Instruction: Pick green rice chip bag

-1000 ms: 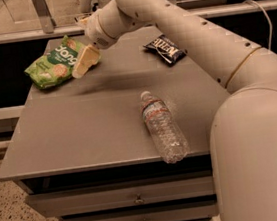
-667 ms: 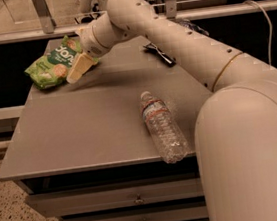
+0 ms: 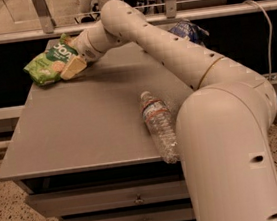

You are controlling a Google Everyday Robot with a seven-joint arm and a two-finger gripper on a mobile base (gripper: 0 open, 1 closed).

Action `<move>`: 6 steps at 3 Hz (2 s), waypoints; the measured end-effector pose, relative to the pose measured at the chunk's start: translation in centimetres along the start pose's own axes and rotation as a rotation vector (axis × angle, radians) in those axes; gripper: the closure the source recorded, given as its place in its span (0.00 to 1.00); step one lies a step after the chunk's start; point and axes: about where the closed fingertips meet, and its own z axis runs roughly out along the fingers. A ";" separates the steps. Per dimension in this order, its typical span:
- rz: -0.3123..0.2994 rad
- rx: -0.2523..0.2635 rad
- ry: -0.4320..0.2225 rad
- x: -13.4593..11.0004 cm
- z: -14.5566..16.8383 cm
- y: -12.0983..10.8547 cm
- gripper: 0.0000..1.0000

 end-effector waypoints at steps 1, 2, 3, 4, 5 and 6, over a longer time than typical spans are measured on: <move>0.027 0.003 0.002 0.1 0.4 -0.4 0.47; 0.051 0.009 0.002 0.4 0.2 -0.3 0.71; 0.051 0.024 -0.008 0.0 -0.6 0.2 0.94; 0.016 0.064 -0.046 -1.9 -3.2 0.8 1.00; -0.048 0.154 -0.101 -4.8 -8.3 1.5 1.00; -0.076 0.215 -0.131 -6.0 -11.5 1.8 1.00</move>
Offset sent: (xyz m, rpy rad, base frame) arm -0.0013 -0.0131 -0.0059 0.0275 0.0549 -0.0704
